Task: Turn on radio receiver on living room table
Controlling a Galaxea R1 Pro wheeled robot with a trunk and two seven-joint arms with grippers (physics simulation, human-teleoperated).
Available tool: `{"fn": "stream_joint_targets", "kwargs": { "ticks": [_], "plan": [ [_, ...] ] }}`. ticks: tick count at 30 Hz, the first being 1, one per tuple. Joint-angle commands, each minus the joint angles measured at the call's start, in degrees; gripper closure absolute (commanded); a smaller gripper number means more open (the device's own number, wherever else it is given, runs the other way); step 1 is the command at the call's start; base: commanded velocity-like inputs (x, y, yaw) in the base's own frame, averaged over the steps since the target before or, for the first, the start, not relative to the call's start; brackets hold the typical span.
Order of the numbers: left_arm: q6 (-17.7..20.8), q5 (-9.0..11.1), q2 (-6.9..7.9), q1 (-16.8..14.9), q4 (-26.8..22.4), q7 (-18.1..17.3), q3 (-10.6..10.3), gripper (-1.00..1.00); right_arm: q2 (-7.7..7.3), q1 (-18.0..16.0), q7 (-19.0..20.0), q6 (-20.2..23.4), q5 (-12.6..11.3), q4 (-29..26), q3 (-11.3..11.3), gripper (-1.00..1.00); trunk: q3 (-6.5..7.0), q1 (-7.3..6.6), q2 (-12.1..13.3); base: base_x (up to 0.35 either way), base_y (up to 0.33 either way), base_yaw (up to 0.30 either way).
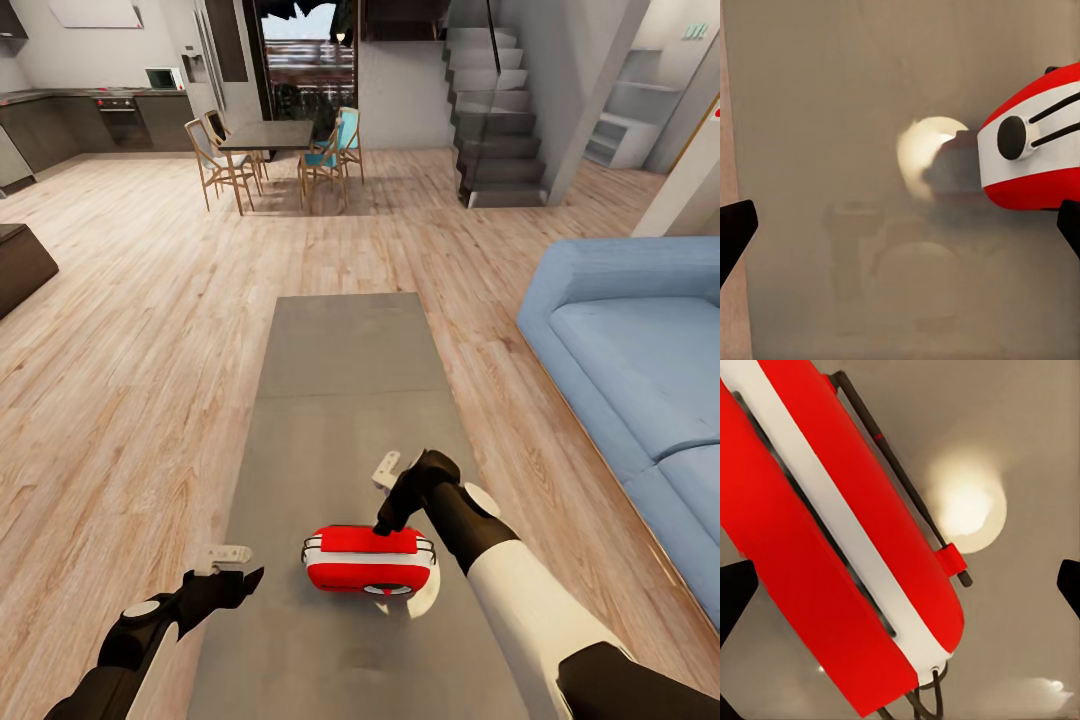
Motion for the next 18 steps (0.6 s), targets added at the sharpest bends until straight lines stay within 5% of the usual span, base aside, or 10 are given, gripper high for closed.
{"fn": "stream_joint_targets", "kwargs": {
  "ticks": [1,18],
  "plan": [
    [0.00,-0.01,0.00,-0.01,0.00,0.00,0.00,-1.00,0.00,0.00,-0.27,-0.01,-0.04,0.13,0.00,-1.00,0.00,0.00,0.00,0.000,0.000,0.000],
    [0.00,0.06,0.00,0.03,0.00,-0.02,0.00,-1.00,0.00,0.00,-1.75,-0.03,-0.16,0.64,0.00,-1.00,0.00,0.00,0.00,0.000,0.000,0.000]
  ]
}}
